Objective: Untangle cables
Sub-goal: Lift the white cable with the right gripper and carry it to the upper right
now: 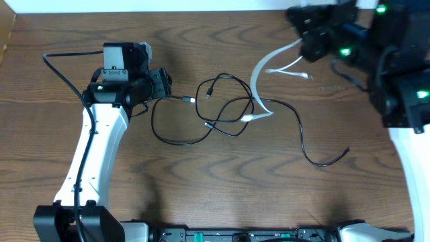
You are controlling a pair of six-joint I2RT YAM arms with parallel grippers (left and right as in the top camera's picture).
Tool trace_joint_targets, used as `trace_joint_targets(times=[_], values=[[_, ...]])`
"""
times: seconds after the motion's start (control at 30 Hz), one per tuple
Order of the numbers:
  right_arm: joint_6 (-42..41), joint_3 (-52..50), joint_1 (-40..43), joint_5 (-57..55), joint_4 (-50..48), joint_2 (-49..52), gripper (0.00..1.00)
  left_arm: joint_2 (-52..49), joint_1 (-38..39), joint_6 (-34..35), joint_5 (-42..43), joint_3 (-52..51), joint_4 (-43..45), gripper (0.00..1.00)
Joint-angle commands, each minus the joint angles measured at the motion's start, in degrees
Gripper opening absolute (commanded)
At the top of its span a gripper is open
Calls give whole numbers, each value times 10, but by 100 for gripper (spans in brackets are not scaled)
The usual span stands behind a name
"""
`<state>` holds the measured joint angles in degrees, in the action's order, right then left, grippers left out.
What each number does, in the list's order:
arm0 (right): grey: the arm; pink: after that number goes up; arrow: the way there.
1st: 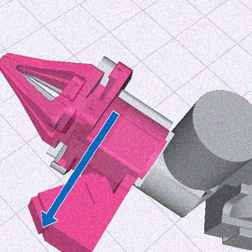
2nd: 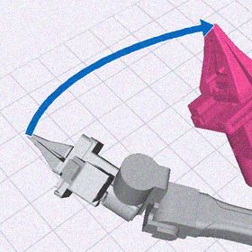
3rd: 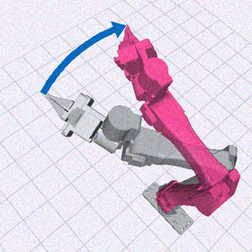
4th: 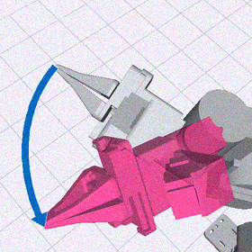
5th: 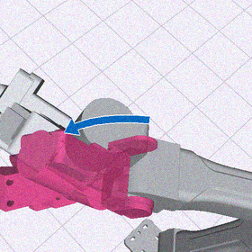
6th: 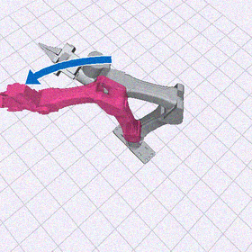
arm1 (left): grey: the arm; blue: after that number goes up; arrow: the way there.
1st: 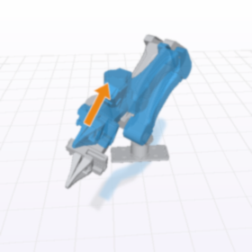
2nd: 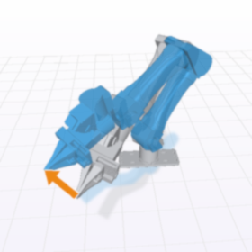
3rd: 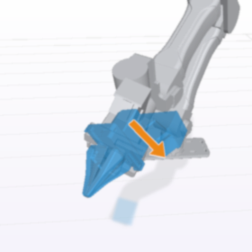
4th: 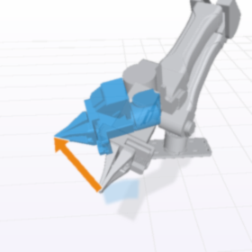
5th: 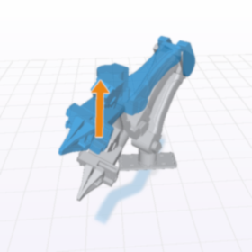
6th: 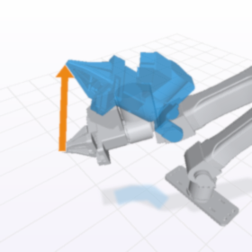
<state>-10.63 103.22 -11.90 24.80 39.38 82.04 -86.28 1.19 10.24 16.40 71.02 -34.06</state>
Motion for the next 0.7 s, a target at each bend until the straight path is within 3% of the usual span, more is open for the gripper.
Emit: trace_joint_targets(times=[0.0, 0.2, 0.37, 0.67], values=[[-17, 2, 59, -27, 8, 1, 1, -2, -3, -10, 1, 5, -2, 59], [-14, 2, 156, -33, 2, 52, 1, -2, 2, -10, 1, 5, -4, 59], [35, 2, 216, -52, -23, 131, 1, -2, 14, -10, 1, 5, -7, 59], [67, 2, 326, -120, -238, 284, 1, -2, 63, -10, 0, 5, -9, 60]])
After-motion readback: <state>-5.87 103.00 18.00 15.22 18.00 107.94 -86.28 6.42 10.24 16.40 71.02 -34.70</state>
